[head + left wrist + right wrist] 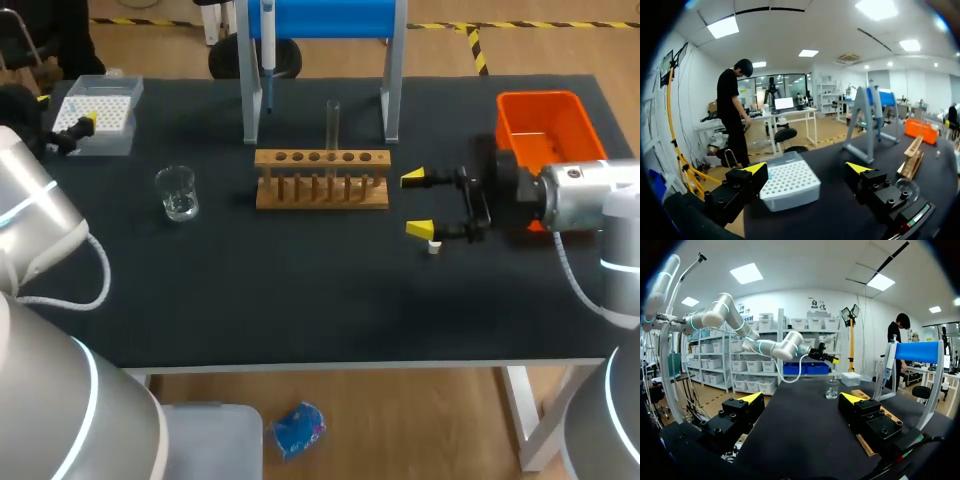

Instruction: Invert the test tube, pick up the pipette, mount the tip to pipette, aspirate from beaker and dispense into the tube, eject the tip, return the pipette, and cap with the stopper.

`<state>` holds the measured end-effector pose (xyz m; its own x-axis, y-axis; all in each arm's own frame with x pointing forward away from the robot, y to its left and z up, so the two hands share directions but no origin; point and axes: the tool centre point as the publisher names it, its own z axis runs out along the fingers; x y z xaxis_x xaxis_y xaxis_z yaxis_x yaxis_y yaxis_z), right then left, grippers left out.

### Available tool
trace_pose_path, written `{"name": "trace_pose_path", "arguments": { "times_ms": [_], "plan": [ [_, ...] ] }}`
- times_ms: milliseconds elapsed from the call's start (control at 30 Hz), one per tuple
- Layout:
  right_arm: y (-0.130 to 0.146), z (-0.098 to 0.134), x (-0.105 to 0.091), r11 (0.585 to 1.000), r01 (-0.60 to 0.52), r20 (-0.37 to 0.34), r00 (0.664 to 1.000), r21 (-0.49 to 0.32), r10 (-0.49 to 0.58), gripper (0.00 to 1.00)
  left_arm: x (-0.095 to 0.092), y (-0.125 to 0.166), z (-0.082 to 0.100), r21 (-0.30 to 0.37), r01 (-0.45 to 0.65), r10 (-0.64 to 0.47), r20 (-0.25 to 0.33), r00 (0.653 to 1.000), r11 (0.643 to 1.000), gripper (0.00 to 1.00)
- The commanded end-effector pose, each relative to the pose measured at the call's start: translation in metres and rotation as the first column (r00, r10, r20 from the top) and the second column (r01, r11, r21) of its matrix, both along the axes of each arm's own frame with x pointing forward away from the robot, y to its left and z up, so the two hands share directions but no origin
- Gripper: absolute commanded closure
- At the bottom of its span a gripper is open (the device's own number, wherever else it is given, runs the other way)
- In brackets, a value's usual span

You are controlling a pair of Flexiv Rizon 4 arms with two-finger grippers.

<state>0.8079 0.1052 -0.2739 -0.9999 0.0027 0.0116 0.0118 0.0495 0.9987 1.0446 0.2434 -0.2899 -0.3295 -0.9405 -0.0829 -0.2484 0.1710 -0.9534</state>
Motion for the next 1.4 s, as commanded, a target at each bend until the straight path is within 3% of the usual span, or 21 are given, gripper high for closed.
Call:
{"name": "trace_pose_path", "arguments": {
  "times_ms": [33, 100, 367, 567, 900, 967, 1000, 1200, 1400],
  "plan": [
    [0.0, 0.0, -0.001, 1.0, 0.003, 0.001, 1.0, -0.001, -0.003, 0.0, 0.027, 0.011, -0.013, 0.047, -0.02, 0.021, -0.024, 0.999, 0.999, 0.0],
    [0.0, 0.0, -0.001, 1.0, 0.003, 0.001, 1.0, -0.001, -0.003, 0.0, 0.033, 0.019, -0.018, 0.103, -0.013, 0.015, -0.021, 1.0, 0.995, 0.0],
    [0.0, 0.0, -0.001, 1.0, 0.003, 0.001, 1.0, -0.001, -0.003, 0.0, 0.058, 0.038, -0.026, 0.03, -0.009, 0.011, -0.082, 0.997, 1.0, 0.0],
    [0.0, 0.0, -0.001, 1.0, 0.003, 0.001, 1.0, -0.001, -0.003, 0.0, 0.076, 0.042, -0.034, 0.023, -0.01, 0.013, -0.1, 0.995, 1.0, 0.0],
    [0.0, 0.0, -0.001, 1.0, 0.003, 0.001, 1.0, -0.001, -0.003, 0.0, 0.09, 0.038, -0.052, -0.011, -0.018, 0.016, -0.174, 0.985, 1.0, 0.0],
    [0.0, 0.0, -0.001, 1.0, 0.003, 0.001, 1.0, -0.001, -0.003, 0.0, 0.091, 0.038, -0.054, -0.01, -0.017, 0.015, -0.175, 0.984, 1.0, 0.02],
    [0.0, 0.0, -0.001, 1.0, 0.003, 0.001, 1.0, -0.001, -0.003, 0.0, 0.092, 0.038, -0.055, -0.004, -0.018, 0.017, -0.176, 0.984, 1.0, 0.09],
    [0.0, 0.0, -0.001, 1.0, 0.003, 0.001, 1.0, -0.001, -0.003, 0.0, 0.094, 0.04, -0.059, -0.001, -0.021, 0.021, -0.184, 0.983, 1.0, 0.25],
    [0.0, 0.0, -0.001, 1.0, 0.003, 0.001, 1.0, -0.001, -0.003, 0.0, 0.098, 0.039, -0.064, 0.0, -0.02, 0.019, -0.191, 0.981, 1.0, 0.29]
  ]
}}
